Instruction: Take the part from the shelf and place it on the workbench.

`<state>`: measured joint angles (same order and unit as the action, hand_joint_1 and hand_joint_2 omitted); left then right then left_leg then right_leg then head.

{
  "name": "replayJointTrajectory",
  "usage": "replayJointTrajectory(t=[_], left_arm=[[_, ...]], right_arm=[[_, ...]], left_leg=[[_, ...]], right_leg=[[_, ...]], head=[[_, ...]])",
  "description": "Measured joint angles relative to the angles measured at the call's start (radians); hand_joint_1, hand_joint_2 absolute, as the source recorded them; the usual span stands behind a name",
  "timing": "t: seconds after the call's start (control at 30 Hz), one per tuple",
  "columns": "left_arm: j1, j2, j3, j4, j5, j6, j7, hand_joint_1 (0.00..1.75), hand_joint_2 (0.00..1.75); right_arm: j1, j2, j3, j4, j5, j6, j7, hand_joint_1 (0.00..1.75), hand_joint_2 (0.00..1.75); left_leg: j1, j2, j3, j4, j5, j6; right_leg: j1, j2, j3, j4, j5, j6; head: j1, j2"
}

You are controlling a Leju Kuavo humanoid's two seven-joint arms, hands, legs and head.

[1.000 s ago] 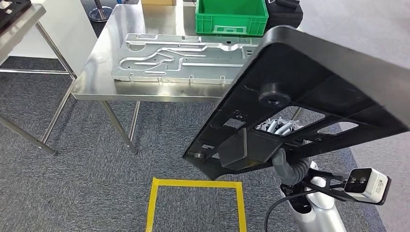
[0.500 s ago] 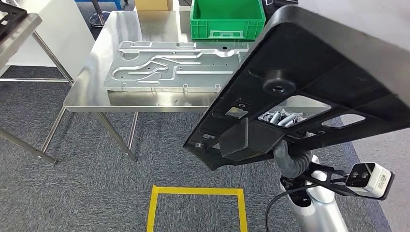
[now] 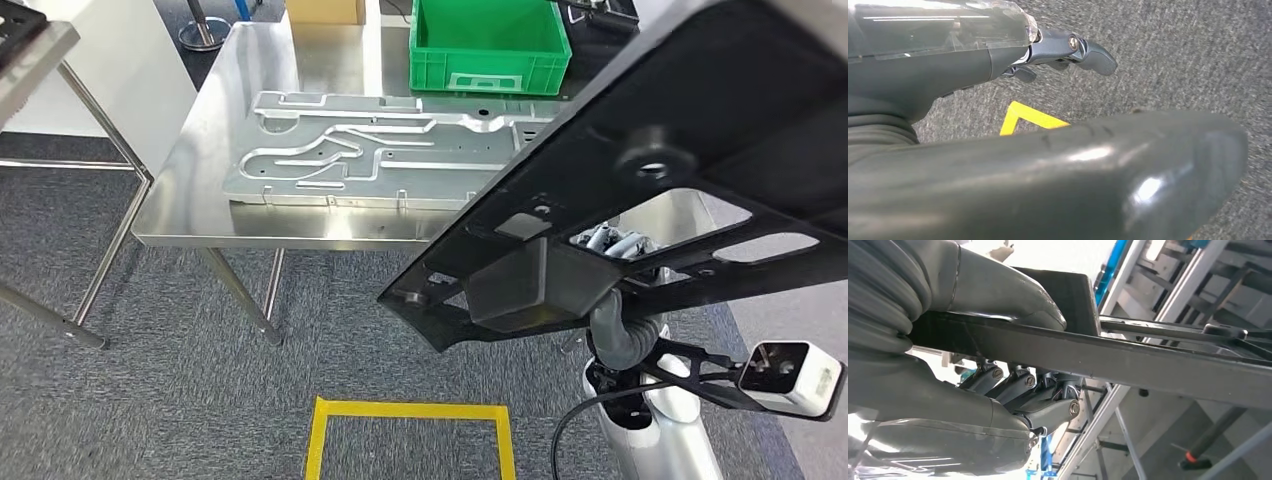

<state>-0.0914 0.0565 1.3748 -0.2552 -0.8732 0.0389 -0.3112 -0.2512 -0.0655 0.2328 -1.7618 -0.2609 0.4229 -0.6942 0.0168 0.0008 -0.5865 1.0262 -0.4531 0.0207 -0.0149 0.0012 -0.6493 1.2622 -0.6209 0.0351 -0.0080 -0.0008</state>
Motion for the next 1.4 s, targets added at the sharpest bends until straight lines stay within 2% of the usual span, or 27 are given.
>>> replayJointTrajectory(t=[0.03,0.07,0.1,0.17,0.2,0.23,0.33,0.4,0.43,0.5,0.53,0.57,0.6,0.67,0.7,0.73,0.83,0.9,0.93,1.0,1.03,1.07,1.1,1.17,1.2,1.27,1.4], left_arm=[[0.0,0.0,0.0,0.0,0.001,0.0,-0.001,0.0,0.0],[0.001,0.0,0.0,0.0,0.001,0.0,-0.002,0.0,0.0],[0.002,0.0,0.0,0.0,0.002,0.0,-0.003,0.0,0.0],[0.002,0.0,0.0,0.0,0.001,0.0,-0.006,0.0,0.0],[0.002,0.0,0.0,0.0,0.001,0.0,-0.007,0.0,0.0],[0.002,0.0,0.0,0.0,0.001,0.0,-0.008,0.0,0.0],[0.001,0.001,0.0,0.0,0.0,0.0,-0.01,0.0,0.0],[-0.002,0.002,0.0,0.0,-0.002,-0.001,-0.012,0.0,0.0],[-0.002,0.003,0.0,0.0,-0.003,-0.001,-0.013,0.0,0.0],[0.0,0.005,0.0,0.0,-0.003,-0.002,-0.013,0.0,0.0],[0.001,0.006,0.0,0.0,-0.003,-0.003,-0.013,0.0,0.0],[0.002,0.006,0.0,0.0,-0.003,-0.004,-0.013,0.0,0.0],[0.003,0.006,0.0,0.0,-0.002,-0.004,-0.012,0.0,0.0],[0.003,0.008,0.0,0.0,0.001,-0.005,-0.01,0.0,0.0],[0.003,0.009,0.0,0.0,0.003,-0.004,-0.009,0.0,0.0],[0.003,0.01,0.0,0.0,0.004,-0.004,-0.007,0.0,0.0],[0.001,0.009,0.0,0.0,0.009,-0.003,-0.004,0.0,0.0],[0.0,0.009,0.0,0.0,0.012,-0.002,-0.005,0.0,0.0],[0.0,0.009,0.0,0.0,0.013,-0.002,-0.005,0.0,0.0],[0.001,0.009,0.0,0.0,0.014,-0.002,-0.006,0.0,0.0],[0.002,0.009,0.0,0.0,0.014,-0.002,-0.006,0.0,0.0],[0.003,0.009,0.0,0.0,0.014,-0.002,-0.006,0.0,0.0],[0.004,0.009,0.0,0.0,0.015,-0.002,-0.006,0.0,0.0],[0.004,0.008,0.0,0.0,0.016,-0.001,-0.006,0.0,0.0],[0.004,0.007,0.0,0.0,0.016,0.0,-0.006,0.0,0.0],[0.003,0.006,0.0,0.0,0.016,0.0,-0.006,0.0,0.0],[0.0,0.006,0.0,0.0,0.015,-0.002,-0.005,0.0,0.0]], right_arm=[[0.005,0.003,-0.005,0.0,-0.002,0.005,0.0,1.66,1.75],[0.01,0.006,-0.011,-0.002,-0.002,0.01,0.0,1.66,1.75],[0.014,0.008,-0.017,-0.004,-0.001,0.015,0.0,1.66,1.75],[0.018,0.014,-0.03,-0.012,0.004,0.024,0.0,1.66,1.75],[0.018,0.017,-0.035,-0.016,0.005,0.026,0.0,1.66,1.75],[0.019,0.02,-0.039,-0.019,0.006,0.027,0.0,1.66,1.75],[0.023,0.031,-0.047,-0.028,0.011,0.027,-0.001,1.66,1.75],[0.025,0.037,-0.051,-0.035,0.014,0.027,-0.001,1.66,1.75],[0.026,0.041,-0.052,-0.037,0.016,0.026,-0.001,1.66,1.75],[0.028,0.047,-0.053,-0.038,0.018,0.025,-0.001,1.66,1.75],[0.03,0.048,-0.053,-0.038,0.019,0.025,-0.001,1.66,1.75],[0.031,0.05,-0.054,-0.038,0.019,0.025,0.0,1.66,1.75],[0.031,0.051,-0.054,-0.038,0.019,0.025,0.0,1.66,1.75],[0.03,0.054,-0.054,-0.038,0.019,0.023,0.0,1.66,1.75],[0.028,0.056,-0.053,-0.038,0.018,0.02,0.0,1.66,1.75],[0.025,0.057,-0.053,-0.038,0.019,0.016,0.0,1.66,1.75],[0.019,0.058,-0.053,-0.037,0.025,0.002,0.0,1.66,1.75],[0.016,0.058,-0.052,-0.036,0.03,-0.004,0.0,1.66,1.75],[0.014,0.058,-0.052,-0.036,0.031,-0.006,0.0,1.66,1.75],[0.012,0.058,-0.051,-0.032,0.032,-0.008,0.0,1.66,1.75],[0.013,0.058,-0.051,-0.029,0.032,-0.008,0.0,1.66,1.75],[0.014,0.058,-0.051,-0.025,0.032,-0.009,0.0,1.66,1.75],[0.014,0.058,-0.05,-0.022,0.032,-0.009,0.0,1.66,1.75],[0.013,0.058,-0.05,-0.018,0.032,-0.009,0.0,1.66,1.75],[0.011,0.057,-0.049,-0.016,0.032,-0.009,0.0,1.66,1.75],[0.007,0.057,-0.048,-0.014,0.032,-0.009,0.0,1.66,1.75],[-0.002,0.057,-0.046,-0.013,0.033,-0.015,0.008,1.66,1.75]], left_leg=[[-0.001,0.001,0.008,0.0,-0.007,0.001],[-0.002,0.002,0.018,0.0,-0.014,0.001],[-0.003,0.002,0.031,0.0,-0.023,0.0],[-0.008,0.005,0.058,-0.001,-0.041,-0.004],[-0.011,0.007,0.068,-0.002,-0.049,-0.009],[-0.013,0.011,0.074,-0.004,-0.055,-0.013],[-0.014,0.028,0.085,-0.016,-0.065,-0.027],[-0.014,0.023,0.076,0.02,-0.089,-0.036],[-0.012,0.017,0.052,0.071,-0.11,-0.039],[-0.009,0.008,-0.031,0.211,-0.155,-0.045],[-0.008,0.007,-0.069,0.261,-0.16,-0.049],[-0.005,0.007,-0.092,0.277,-0.144,-0.051],[-0.003,0.006,-0.096,0.252,-0.106,-0.053],[0.002,-0.003,-0.06,0.124,-0.007,-0.054],[0.003,-0.012,-0.039,0.063,0.022,-0.052],[0.002,-0.019,-0.024,0.024,0.033,-0.048],[0.0,-0.023,-0.013,-0.004,0.018,-0.029],[0.003,-0.021,-0.002,-0.012,0.014,-0.016],[0.005,-0.019,0.005,-0.016,0.011,-0.01],[0.005,-0.016,0.016,-0.017,0.002,-0.003],[0.004,-0.015,0.021,-0.017,-0.003,-0.003],[0.004,-0.014,0.028,-0.017,-0.009,-0.003],[0.004,-0.014,0.038,-0.016,-0.016,-0.005],[0.004,-0.014,0.06,-0.018,-0.033,-0.009],[0.002,-0.014,0.069,-0.018,-0.041,-0.014],[-0.001,-0.013,0.076,-0.02,-0.053,-0.025],[-0.001,-0.005,0.083,-0.009,-0.076,-0.045]], right_leg=[[0.0,0.0,-0.037,0.042,0.003,0.0],[0.001,0.0,-0.056,0.046,0.028,-0.002],[0.002,-0.001,-0.054,0.011,0.073,-0.007],[0.011,-0.014,-0.016,-0.117,0.169,-0.024],[0.017,-0.022,0.006,-0.172,0.193,-0.033],[0.022,-0.029,0.018,-0.204,0.199,-0.04],[0.021,-0.019,0.031,-0.23,0.187,-0.048],[0.013,-0.009,0.05,-0.249,0.185,-0.057],[0.009,-0.005,0.061,-0.256,0.182,-0.061],[0.009,0.005,0.073,-0.258,0.173,-0.067],[0.009,0.011,0.079,-0.258,0.167,-0.067],[0.009,0.017,0.086,-0.257,0.161,-0.066],[0.009,0.024,0.096,-0.257,0.154,-0.064],[0.008,0.034,0.116,-0.255,0.138,-0.057],[0.009,0.039,0.122,-0.252,0.13,-0.053],[0.01,0.043,0.123,-0.25,0.125,-0.048],[0.01,0.049,0.119,-0.25,0.116,-0.032],[0.009,0.035,0.11,-0.219,0.098,-0.02],[0.008,0.024,0.087,-0.172,0.077,-0.015],[0.005,0.01,0.002,-0.032,0.03,-0.008],[0.003,0.008,-0.04,0.026,0.02,-0.006],[0.002,0.007,-0.068,0.051,0.03,-0.006],[0.002,0.006,-0.075,0.035,0.063,-0.007],[0.003,0.003,-0.035,-0.093,0.162,-0.015],[0.007,0.001,-0.009,-0.159,0.195,-0.02],[0.014,-0.002,0.019,-0.227,0.21,-0.03],[0.011,0.005,0.039,-0.248,0.194,-0.051]], head=[[0.0,0.0],[0.0,0.0],[0.0,0.0],[0.0,0.0],[0.0,0.0],[0.0,0.0],[0.0,0.0],[-0.002,0.0],[-0.003,0.0],[-0.005,0.0],[-0.005,0.0],[-0.005,0.0],[-0.006,0.0],[-0.005,0.0],[-0.005,0.0],[-0.005,0.0],[-0.004,0.0],[-0.001,0.0],[0.001,0.0],[0.004,0.0],[0.004,0.0],[0.004,0.0],[0.004,0.0],[0.005,0.0],[0.004,0.0],[0.003,0.0],[0.002,0.0]])
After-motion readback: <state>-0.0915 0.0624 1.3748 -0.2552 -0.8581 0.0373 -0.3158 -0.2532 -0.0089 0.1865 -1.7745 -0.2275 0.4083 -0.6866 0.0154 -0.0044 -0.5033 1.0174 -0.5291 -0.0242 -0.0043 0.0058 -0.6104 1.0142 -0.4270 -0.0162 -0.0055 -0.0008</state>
